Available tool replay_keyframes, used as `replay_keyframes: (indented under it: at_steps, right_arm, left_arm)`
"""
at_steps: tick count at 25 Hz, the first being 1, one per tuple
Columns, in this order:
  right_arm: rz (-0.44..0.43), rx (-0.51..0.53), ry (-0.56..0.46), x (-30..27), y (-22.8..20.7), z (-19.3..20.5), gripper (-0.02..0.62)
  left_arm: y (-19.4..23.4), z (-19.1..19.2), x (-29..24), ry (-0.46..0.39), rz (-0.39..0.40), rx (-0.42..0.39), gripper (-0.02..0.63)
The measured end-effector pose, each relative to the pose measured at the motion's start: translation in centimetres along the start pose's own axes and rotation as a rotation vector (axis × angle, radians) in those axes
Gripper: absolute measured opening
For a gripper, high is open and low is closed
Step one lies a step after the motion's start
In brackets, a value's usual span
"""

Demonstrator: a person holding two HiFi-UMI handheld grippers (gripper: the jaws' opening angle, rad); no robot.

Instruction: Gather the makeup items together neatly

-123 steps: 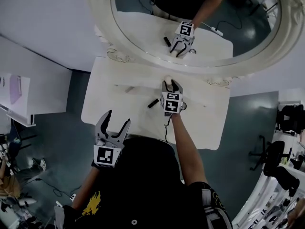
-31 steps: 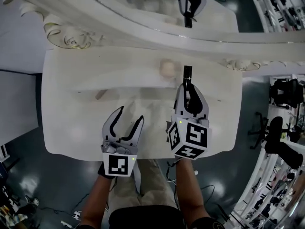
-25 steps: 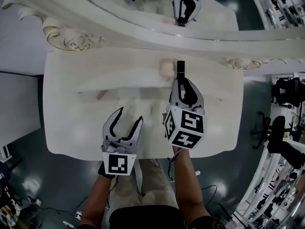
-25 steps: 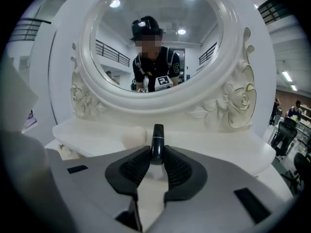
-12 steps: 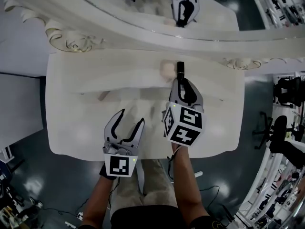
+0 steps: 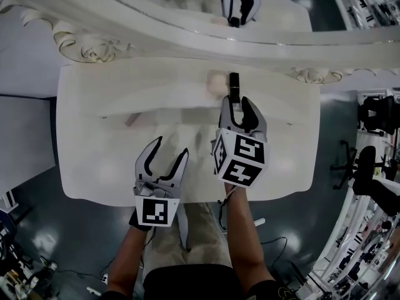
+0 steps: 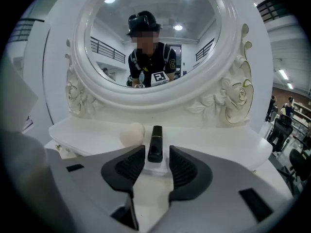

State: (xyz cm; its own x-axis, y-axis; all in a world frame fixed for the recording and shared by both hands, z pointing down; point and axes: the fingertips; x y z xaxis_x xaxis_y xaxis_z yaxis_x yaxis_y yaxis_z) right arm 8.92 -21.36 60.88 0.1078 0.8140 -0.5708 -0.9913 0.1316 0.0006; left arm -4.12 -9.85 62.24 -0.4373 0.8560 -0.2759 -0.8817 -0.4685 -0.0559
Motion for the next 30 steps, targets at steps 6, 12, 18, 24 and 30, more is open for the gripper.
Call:
replay_keyframes:
  at_steps: [6,12,18,24,30]
  right_arm:
    - [-0.014,-0.030,-0.005,0.8,-0.1,0.5,0.175]
    - [-0.005,0.019,0.010,3.6,-1.7,1.4,0.183]
    - [0.028,0.043,0.108,4.1,-4.6,6.3,0.204]
    - [0.064,0.026,0.165,3.6,-7.3,9.2,0.221]
    - [0.043,-0.026,0.205,2.4,-8.5,11.3,0.229]
  left_arm:
    - [-0.6,1.2,-0.5,0.015,0.005,0.021,0.252]
    - [-1.4,2.7,-0.9,0.034,0.019,0.055,0.253]
    - [-1.2,2.9,-1.6,0.039,-0.001,0.073,0.250]
    - [-1.5,3.1,-1.8,0.054,-0.005,0.087,0.250]
    - [-1.6,2.9,-1.9,0.051,-0.016,0.114,0.252]
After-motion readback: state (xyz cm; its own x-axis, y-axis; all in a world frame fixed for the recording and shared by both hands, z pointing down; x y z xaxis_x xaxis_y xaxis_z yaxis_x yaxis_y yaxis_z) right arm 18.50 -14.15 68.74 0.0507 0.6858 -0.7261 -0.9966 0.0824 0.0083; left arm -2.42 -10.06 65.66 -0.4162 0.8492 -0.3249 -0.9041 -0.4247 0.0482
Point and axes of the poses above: the fingertips, and each gripper's own axes: x backward along the fingers, y to its left, z out of its underside, and after that the axes turned 2 degrees about -z, right-handed
